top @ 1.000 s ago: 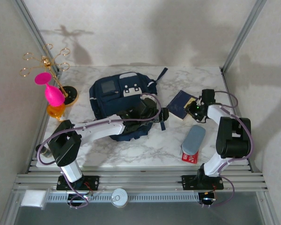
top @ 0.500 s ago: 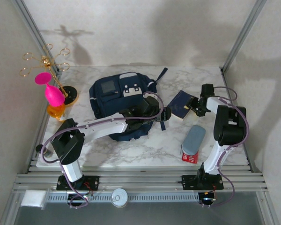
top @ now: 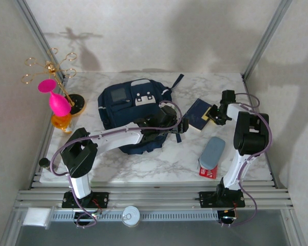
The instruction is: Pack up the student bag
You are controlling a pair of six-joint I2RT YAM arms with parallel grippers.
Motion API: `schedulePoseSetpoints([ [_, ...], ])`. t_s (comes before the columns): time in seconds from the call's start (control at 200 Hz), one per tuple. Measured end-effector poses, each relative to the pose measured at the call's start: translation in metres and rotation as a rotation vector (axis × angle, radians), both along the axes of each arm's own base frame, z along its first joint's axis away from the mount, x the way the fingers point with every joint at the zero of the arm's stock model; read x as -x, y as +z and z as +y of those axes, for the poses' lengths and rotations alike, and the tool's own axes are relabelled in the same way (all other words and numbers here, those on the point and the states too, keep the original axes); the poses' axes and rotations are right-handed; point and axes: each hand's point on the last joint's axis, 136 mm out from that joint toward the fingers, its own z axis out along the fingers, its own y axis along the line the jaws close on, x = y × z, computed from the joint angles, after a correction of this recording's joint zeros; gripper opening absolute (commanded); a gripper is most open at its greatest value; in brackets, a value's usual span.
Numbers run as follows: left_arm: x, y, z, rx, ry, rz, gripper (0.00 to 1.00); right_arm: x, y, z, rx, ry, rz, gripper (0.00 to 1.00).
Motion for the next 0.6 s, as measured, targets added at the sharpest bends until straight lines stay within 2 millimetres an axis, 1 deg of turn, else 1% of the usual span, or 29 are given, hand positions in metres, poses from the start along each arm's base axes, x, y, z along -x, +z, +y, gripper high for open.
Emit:
schedulePoseSetpoints([
  [0.06, 0.000, 0.000, 0.000, 0.000, 0.000, 0.000, 0.92, -0.001, 0.000, 0.001, -0.008, 0.006, -0.005, 0.22],
  [0.105, 0.000, 0.000, 0.000, 0.000, 0.000, 0.000, 0.92, -0.003, 0.001, 0.002, -0.015, 0.007, -0.013, 0.21],
  [0.175, 0.000, 0.000, 0.000, 0.000, 0.000, 0.000, 0.93, -0.012, 0.002, 0.009, -0.040, 0.025, -0.043, 0.17],
  [0.285, 0.000, 0.000, 0.000, 0.001, 0.000, 0.000, 0.93, -0.021, 0.005, 0.014, -0.057, 0.042, -0.072, 0.10],
  [0.481, 0.000, 0.000, 0.000, 0.000, 0.001, 0.000, 0.94, -0.024, 0.008, 0.018, -0.069, 0.055, -0.090, 0.00],
  [0.601, -0.003, 0.001, 0.002, 0.003, 0.008, -0.001, 0.94, -0.025, 0.016, 0.020, -0.081, 0.062, -0.108, 0.00],
])
